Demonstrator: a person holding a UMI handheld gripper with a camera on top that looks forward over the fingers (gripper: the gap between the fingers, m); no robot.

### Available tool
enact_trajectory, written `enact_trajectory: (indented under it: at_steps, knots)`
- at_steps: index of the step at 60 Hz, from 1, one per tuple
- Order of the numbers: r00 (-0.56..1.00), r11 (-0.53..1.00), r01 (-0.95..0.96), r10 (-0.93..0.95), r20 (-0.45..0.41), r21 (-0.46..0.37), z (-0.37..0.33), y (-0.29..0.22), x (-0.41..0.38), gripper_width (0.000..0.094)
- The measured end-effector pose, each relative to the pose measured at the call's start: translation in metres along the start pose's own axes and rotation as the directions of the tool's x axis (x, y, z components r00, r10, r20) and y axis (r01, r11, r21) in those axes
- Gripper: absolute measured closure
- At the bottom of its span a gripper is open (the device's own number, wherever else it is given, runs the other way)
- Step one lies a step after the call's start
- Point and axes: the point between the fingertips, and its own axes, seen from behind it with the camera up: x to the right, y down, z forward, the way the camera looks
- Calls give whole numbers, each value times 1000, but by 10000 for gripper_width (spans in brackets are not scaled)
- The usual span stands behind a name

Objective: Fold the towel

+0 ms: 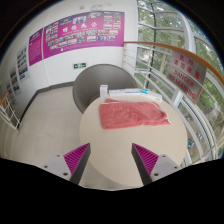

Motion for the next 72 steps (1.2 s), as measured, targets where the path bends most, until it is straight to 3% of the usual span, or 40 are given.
enact_trajectory:
  at_steps: [10, 22, 25, 29, 32, 36, 37, 45, 55, 60, 68, 72]
  knots:
    - [997, 996, 74, -74, 12, 55, 109, -64, -34, 77]
    - [986, 986, 163, -162, -33, 27, 228, -95, -29, 84]
    - [986, 987, 162, -161, -30, 2, 247, -92, -28, 123]
    - [988, 987, 156, -157, -7, -31, 262, -85, -26, 309]
    - [990, 990, 138, -138, 13, -16, 264, -88, -27, 520]
    - [984, 984, 177, -178, -32, -11, 267, -91, -12, 850]
    - [982, 983, 183, -183, -40, -6, 268, -92, -8, 873]
    - [986, 986, 163, -162, 35, -19, 257, -90, -20, 883]
    - [951, 999, 39, -40, 305, 11, 188, -125, -88, 886]
    - [924, 999, -32, 15, 382, 39, 152, -154, -94, 887]
    - [934, 993, -109, 84, 346, 54, 151, -179, -38, 887]
    - [962, 993, -106, 89, 259, 50, 175, -175, 7, 872]
